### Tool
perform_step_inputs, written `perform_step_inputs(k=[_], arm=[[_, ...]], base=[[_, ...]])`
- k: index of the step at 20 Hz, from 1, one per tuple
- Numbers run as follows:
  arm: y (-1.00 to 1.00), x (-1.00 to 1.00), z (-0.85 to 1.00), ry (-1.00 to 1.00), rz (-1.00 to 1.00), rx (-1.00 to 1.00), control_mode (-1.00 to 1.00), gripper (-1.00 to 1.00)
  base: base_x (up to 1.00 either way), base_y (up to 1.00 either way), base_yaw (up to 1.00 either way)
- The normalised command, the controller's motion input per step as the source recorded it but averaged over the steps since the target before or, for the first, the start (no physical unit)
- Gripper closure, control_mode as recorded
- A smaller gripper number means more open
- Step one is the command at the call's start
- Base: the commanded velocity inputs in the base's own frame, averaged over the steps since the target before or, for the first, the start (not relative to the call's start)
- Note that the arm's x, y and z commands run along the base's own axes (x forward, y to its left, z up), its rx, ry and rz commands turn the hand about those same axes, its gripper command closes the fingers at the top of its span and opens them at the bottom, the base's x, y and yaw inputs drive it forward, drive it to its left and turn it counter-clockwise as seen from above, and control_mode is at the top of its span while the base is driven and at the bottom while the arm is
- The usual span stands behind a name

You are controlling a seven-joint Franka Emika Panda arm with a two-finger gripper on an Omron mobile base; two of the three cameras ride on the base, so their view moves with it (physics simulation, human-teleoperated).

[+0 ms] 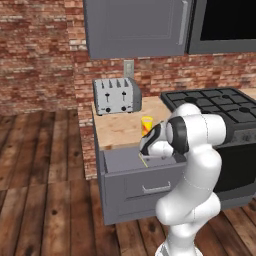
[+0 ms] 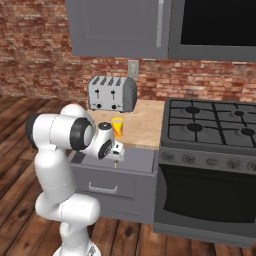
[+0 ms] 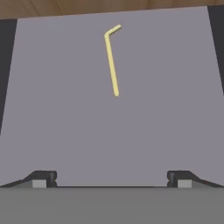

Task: Pick up the straw from the right drawer and put it inside the smoothie cup.

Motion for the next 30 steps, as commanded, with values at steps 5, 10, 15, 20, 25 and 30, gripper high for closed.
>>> perform_step_inputs(k=[5,10,15,20,25,30], arm=[[0.0,0.24,-0.34,0.05,0.0,0.0,-1.0,-1.0],[0.0,0.15,-0.33,0.06,0.0,-0.01,-1.0,-1.0],[0.0,0.01,-0.35,0.07,0.0,-0.01,-1.0,-1.0],[-0.03,-0.23,-0.29,0.08,0.0,0.0,-1.0,-1.0],[-0.2,-0.83,-0.21,0.04,0.0,0.0,-1.0,-1.0],[-0.33,-1.0,-0.14,0.0,0.0,0.0,-1.0,-1.0]], base=[[0.0,0.0,0.0],[0.0,0.0,0.0],[0.0,0.0,0.0],[0.0,0.0,0.0],[0.0,0.0,0.0],[0.0,0.0,0.0]])
